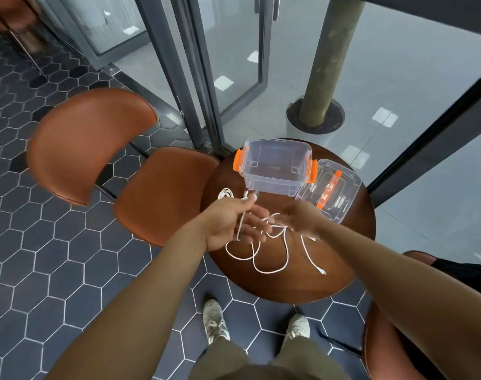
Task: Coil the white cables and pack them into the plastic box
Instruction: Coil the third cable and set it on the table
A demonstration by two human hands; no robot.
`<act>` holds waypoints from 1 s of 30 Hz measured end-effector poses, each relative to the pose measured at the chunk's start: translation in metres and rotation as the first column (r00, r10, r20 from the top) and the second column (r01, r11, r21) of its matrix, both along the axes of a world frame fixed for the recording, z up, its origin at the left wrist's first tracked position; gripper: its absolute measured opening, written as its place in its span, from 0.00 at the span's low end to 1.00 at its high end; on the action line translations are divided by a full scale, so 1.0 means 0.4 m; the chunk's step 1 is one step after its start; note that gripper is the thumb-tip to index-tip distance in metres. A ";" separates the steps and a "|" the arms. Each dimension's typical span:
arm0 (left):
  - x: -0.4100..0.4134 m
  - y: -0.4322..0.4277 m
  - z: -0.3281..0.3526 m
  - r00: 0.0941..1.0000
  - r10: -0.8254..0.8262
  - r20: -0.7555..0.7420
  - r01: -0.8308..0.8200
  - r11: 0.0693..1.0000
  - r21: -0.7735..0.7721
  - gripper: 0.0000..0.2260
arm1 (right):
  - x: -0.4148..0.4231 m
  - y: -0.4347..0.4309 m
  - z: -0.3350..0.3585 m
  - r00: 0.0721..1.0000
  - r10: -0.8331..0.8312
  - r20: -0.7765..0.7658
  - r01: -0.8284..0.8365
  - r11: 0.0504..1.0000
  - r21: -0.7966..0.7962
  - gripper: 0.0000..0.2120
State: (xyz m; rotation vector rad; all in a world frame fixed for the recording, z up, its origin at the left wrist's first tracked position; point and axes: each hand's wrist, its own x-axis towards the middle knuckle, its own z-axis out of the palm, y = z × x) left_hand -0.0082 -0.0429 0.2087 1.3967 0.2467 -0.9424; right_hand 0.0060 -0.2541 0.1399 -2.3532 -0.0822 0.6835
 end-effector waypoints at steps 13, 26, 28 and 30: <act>-0.040 -0.005 -0.067 0.914 0.361 -0.187 -0.393 0.903 -0.176 0.19 | 0.009 0.126 0.161 0.980 -0.036 0.197 0.010 0.991 0.134 0.08; -0.026 0.014 -0.040 0.686 0.665 -0.294 -0.718 0.554 -0.421 0.15 | -0.144 0.115 0.064 0.903 0.088 0.422 -0.173 0.970 0.170 0.11; -0.034 0.020 -0.028 0.687 0.660 -0.304 -0.714 0.536 -0.450 0.16 | -0.154 0.101 0.055 0.925 0.119 0.361 -0.188 0.969 0.162 0.17; -0.044 0.026 -0.026 0.707 0.641 -0.297 -0.694 0.551 -0.462 0.17 | -0.152 0.084 0.038 0.951 0.140 0.277 -0.191 0.968 0.165 0.16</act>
